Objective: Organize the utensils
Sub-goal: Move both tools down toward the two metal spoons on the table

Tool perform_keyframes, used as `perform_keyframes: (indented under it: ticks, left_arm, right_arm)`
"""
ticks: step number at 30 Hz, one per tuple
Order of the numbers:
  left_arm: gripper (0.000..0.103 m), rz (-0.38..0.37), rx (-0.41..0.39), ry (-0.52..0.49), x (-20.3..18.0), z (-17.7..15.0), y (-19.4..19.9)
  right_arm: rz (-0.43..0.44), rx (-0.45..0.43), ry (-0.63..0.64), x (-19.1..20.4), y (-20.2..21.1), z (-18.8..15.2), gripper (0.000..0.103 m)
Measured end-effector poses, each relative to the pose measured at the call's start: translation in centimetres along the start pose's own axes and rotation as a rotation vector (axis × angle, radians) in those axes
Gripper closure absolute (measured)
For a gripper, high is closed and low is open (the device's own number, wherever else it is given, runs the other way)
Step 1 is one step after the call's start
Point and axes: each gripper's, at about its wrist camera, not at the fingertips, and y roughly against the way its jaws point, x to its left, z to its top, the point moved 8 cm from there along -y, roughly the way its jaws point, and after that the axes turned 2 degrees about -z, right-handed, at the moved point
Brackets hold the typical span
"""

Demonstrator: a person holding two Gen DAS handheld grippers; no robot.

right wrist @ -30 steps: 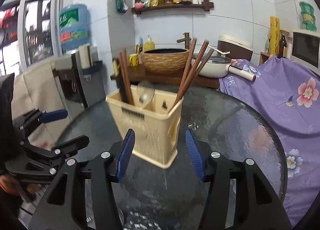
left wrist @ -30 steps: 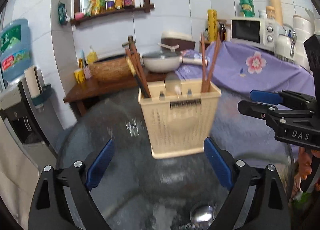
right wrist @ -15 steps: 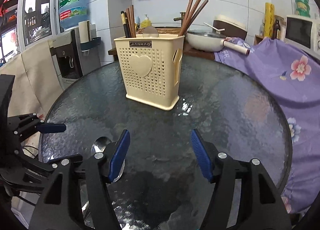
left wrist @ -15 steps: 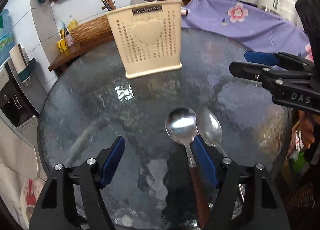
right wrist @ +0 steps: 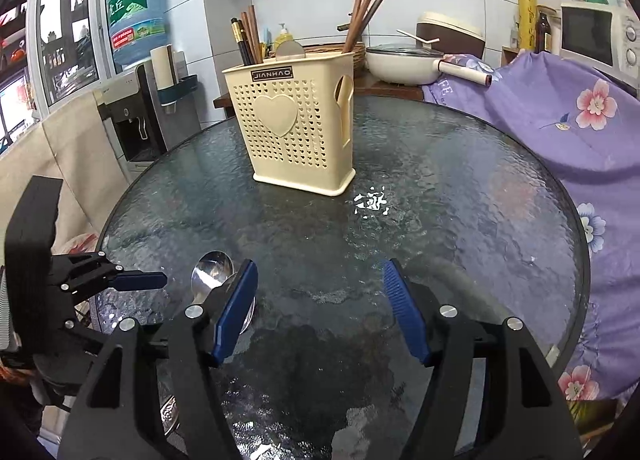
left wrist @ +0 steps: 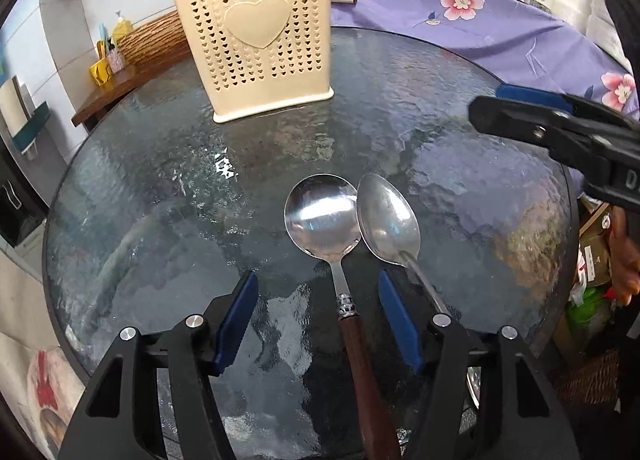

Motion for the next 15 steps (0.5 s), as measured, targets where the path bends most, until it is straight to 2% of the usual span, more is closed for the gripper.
perform_keyframes:
  ticks: [3,8,15]
  left_arm:
    - [0.042,0.001,-0.002,0.001,0.2,0.3,-0.2]
    - [0.049,-0.015,0.0,0.023,0.5,1.5,-1.0]
    - [0.053,-0.014,-0.01,0.042,0.8,2.7,-1.8]
  right_arm:
    - [0.005,0.003,-0.014,-0.2,0.2,-0.1,0.037]
    - [0.003,0.012,-0.02,-0.2,0.2,-0.4,0.037]
    - [-0.016,0.065,-0.025,-0.2,-0.2,-1.5,0.037]
